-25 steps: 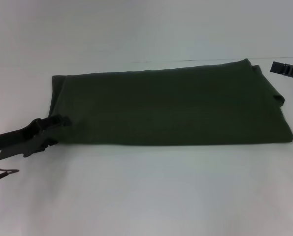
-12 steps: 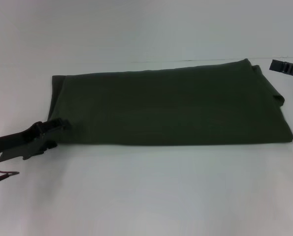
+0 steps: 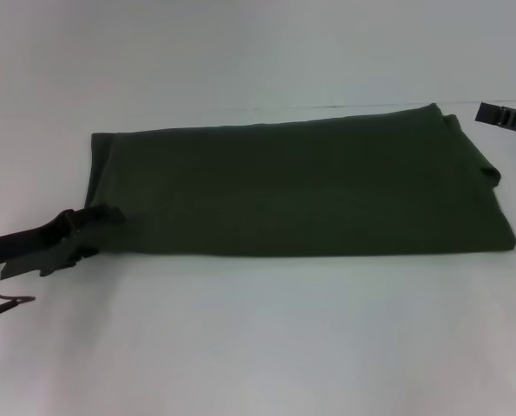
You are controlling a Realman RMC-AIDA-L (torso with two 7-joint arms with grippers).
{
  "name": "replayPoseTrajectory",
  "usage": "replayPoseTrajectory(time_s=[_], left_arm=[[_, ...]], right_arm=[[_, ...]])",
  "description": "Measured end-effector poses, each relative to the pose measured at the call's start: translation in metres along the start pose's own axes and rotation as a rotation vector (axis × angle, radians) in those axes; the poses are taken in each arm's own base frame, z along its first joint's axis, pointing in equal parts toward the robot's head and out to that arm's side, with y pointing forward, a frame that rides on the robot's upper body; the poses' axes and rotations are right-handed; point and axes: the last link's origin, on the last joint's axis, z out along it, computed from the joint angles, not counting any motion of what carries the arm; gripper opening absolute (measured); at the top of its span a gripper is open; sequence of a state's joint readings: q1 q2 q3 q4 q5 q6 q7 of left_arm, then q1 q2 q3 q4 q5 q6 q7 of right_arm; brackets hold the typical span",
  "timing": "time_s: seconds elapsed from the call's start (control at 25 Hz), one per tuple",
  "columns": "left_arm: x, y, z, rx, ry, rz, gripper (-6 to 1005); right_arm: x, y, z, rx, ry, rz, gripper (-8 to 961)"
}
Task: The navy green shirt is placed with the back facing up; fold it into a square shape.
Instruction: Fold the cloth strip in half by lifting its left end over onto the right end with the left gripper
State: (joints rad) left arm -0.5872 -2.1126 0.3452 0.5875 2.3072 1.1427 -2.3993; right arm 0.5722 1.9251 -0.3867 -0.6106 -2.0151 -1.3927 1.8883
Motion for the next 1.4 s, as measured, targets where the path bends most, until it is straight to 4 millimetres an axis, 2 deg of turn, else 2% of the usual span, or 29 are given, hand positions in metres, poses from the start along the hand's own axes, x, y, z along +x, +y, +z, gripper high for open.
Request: replayPoseTrajectory(time_s=[0.76, 1.32, 1.4], left_arm=[[0.0072, 0.0091, 0.0059, 0.004, -0.002, 0.041, 843], [0.0069, 0.0081, 0.0062, 0.019, -0.008, 0.114, 727], [0.0070, 0.0083, 0.0065, 0.020, -0.009, 0.120, 654]], right_arm=[[-0.0010, -0.0007, -0.0017, 0.001, -0.010, 0.003, 841], [-0.0022, -0.0019, -0.0033, 0.006, -0.012, 0.001, 841], [-0.0026, -0.0016, -0.0030, 0.005, -0.012, 0.000, 841]])
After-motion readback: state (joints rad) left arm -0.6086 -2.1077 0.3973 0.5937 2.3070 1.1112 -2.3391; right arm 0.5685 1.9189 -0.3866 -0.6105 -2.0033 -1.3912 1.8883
